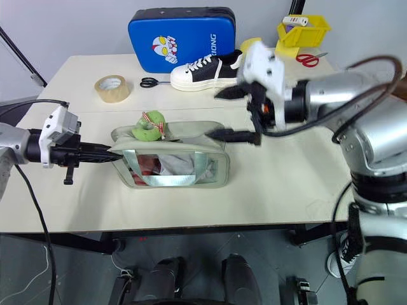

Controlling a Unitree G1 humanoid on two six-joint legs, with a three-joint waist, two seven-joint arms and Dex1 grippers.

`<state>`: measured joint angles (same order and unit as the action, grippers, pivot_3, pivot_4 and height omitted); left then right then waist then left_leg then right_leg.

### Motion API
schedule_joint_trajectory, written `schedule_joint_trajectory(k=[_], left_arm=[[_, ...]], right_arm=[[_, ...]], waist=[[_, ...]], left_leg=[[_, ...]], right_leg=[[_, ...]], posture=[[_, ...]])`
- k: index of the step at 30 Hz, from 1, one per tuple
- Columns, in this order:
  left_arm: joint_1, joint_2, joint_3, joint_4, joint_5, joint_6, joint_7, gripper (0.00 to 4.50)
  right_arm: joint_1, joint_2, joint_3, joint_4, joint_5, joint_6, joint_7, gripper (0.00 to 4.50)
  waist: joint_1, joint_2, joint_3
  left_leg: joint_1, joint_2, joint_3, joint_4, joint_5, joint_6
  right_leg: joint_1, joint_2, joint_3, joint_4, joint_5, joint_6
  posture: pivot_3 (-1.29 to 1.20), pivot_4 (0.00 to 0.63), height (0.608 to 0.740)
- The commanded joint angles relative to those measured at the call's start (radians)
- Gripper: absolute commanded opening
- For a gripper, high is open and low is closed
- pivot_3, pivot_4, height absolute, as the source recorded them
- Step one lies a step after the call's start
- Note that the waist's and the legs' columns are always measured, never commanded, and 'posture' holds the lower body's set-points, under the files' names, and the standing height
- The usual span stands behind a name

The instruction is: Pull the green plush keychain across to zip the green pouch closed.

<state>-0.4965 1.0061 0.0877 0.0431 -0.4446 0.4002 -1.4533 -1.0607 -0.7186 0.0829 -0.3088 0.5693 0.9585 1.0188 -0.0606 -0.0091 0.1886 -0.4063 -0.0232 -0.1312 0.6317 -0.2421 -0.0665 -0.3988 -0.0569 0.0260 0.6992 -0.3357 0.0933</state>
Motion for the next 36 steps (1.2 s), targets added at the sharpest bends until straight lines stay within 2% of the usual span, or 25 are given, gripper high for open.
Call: schedule_joint_trajectory(k=[1, 4, 8, 9, 10, 17, 18, 22, 26, 32, 36], left_arm=[[-0.003, -0.008, -0.007, -0.029, -0.005, -0.002, 0.008, 0.00], [-0.003, -0.007, -0.004, -0.032, -0.003, 0.002, 0.014, 0.00], [0.005, -0.002, 0.003, -0.043, -0.007, 0.008, 0.024, 0.00], [0.007, -0.002, 0.004, -0.045, -0.008, 0.008, 0.025, 0.00], [0.009, -0.001, 0.005, -0.047, -0.008, 0.009, 0.027, 0.00], [0.035, 0.003, 0.016, -0.062, -0.010, 0.009, 0.040, 0.00], [0.038, 0.004, 0.018, -0.062, -0.010, 0.009, 0.040, 0.00], [0.032, 0.002, 0.016, -0.052, -0.006, 0.006, 0.042, 0.00], [0.024, -0.004, 0.015, -0.039, -0.005, 0.007, 0.047, 0.00], [0.035, -0.002, 0.018, -0.030, -0.004, 0.010, 0.056, 0.00], [0.035, -0.002, 0.020, -0.019, -0.005, 0.009, 0.061, 0.00]], right_arm=[[-0.094, 0.161, 0.150, 0.072, -0.056, 0.021, -0.089, 4.46], [-0.162, 0.277, 0.237, 0.159, -0.117, 0.037, -0.147, 4.46], [-0.181, 0.294, 0.352, 0.202, -0.211, 0.016, -0.161, 4.46], [-0.178, 0.286, 0.371, 0.200, -0.230, 0.004, -0.157, 3.97], [-0.175, 0.285, 0.375, 0.201, -0.238, 0.004, -0.157, 3.71], [-0.157, 0.281, 0.306, 0.170, -0.206, 0.058, -0.151, 0.18], [-0.153, 0.274, 0.302, 0.158, -0.204, 0.065, -0.148, 0.03], [-0.134, 0.240, 0.245, 0.117, -0.174, 0.105, -0.144, 0.03], [-0.096, 0.147, 0.144, 0.072, -0.144, 0.161, -0.151, 0.03], [0.041, -0.120, -0.033, -0.052, -0.087, 0.238, -0.120, 0.03], [0.223, -0.292, -0.069, -0.058, -0.153, 0.160, -0.126, 0.03]], waist=[[-0.006, 0.000, 0.000], [-0.006, 0.000, 0.000], [0.004, -0.001, 0.000], [0.004, -0.001, -0.001], [0.003, -0.001, -0.001], [-0.006, -0.001, -0.001], [-0.006, -0.001, -0.001], [-0.006, -0.001, 0.000], [0.001, -0.001, 0.000], [0.014, 0.000, 0.000], [0.016, 0.000, 0.000]], left_leg=[[0.000, 0.000, 0.000, 0.000, 0.000, 0.000], [-0.001, 0.000, -0.001, 0.000, 0.000, 0.000], [-0.004, -0.003, -0.002, 0.001, 0.001, -0.001], [-0.004, -0.003, -0.002, 0.001, 0.001, -0.001], [-0.003, -0.003, -0.002, 0.001, 0.001, -0.001], [-0.003, -0.002, -0.002, 0.001, 0.001, -0.001], [-0.003, -0.002, -0.002, 0.001, 0.001, -0.001], [-0.003, -0.002, -0.002, 0.001, 0.001, -0.001], [-0.003, -0.002, -0.002, 0.001, 0.001, -0.001], [-0.003, -0.003, -0.001, 0.000, 0.001, -0.001], [-0.002, -0.001, 0.000, -0.001, 0.000, 0.000]], right_leg=[[0.000, 0.000, 0.000, 0.000, 0.000, 0.000], [-0.001, 0.000, 0.000, 0.001, 0.000, 0.000], [-0.003, -0.002, -0.001, 0.000, 0.000, 0.000], [-0.002, -0.003, -0.001, -0.001, 0.000, 0.000], [-0.003, -0.003, -0.001, -0.001, 0.000, 0.000], [-0.003, -0.002, -0.001, 0.001, 0.000, 0.000], [-0.003, -0.002, -0.001, 0.001, 0.000, 0.000], [-0.003, -0.002, -0.001, 0.001, 0.000, 0.000], [-0.002, -0.002, -0.001, 0.000, 0.000, 0.000], [-0.002, -0.002, -0.001, 0.000, 0.000, 0.000], [-0.002, -0.001, 0.000, 0.000, 0.000, 0.000]], posture=[[0.00, 0.150, 0.739], [0.00, 0.150, 0.739], [0.00, 0.150, 0.739], [0.00, 0.150, 0.739], [0.00, 0.150, 0.739], [0.00, 0.150, 0.739], [0.00, 0.150, 0.739], [0.00, 0.150, 0.739], [0.00, 0.150, 0.739], [0.00, 0.150, 0.739], [0.00, 0.150, 0.739]])
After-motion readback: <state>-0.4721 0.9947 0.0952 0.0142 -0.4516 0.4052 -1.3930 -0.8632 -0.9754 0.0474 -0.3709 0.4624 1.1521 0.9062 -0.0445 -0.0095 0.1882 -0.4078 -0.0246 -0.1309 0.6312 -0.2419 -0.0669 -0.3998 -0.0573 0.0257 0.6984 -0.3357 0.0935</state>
